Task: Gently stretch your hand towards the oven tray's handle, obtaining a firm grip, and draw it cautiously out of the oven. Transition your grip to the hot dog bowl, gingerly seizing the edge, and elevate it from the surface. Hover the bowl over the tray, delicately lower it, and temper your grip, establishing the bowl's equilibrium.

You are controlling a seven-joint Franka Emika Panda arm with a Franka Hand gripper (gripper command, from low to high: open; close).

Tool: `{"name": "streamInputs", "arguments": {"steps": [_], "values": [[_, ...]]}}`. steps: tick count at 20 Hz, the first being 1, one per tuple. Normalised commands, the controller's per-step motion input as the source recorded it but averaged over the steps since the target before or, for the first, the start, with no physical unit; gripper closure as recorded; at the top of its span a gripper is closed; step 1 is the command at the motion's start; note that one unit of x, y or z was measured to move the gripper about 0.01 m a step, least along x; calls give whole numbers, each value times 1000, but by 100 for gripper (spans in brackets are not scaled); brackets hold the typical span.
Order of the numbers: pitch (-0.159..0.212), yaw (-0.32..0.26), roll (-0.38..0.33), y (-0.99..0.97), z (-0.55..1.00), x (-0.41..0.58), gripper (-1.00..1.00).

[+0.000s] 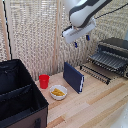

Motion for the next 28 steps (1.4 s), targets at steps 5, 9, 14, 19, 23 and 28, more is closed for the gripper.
{"name": "streamInputs", "arguments": {"steps": [5, 9, 14, 19, 23, 28], "values": [[-78, -82, 233, 675, -11, 17, -100], [-26, -77, 221, 702, -94, 19, -100], [12, -71, 189, 715, -203, 0, -100], [50, -55, 144, 575, -286, -160, -100], [19, -24, 83, 351, -379, -206, -100], [1, -1, 58, 162, -428, -188, -100]]}}
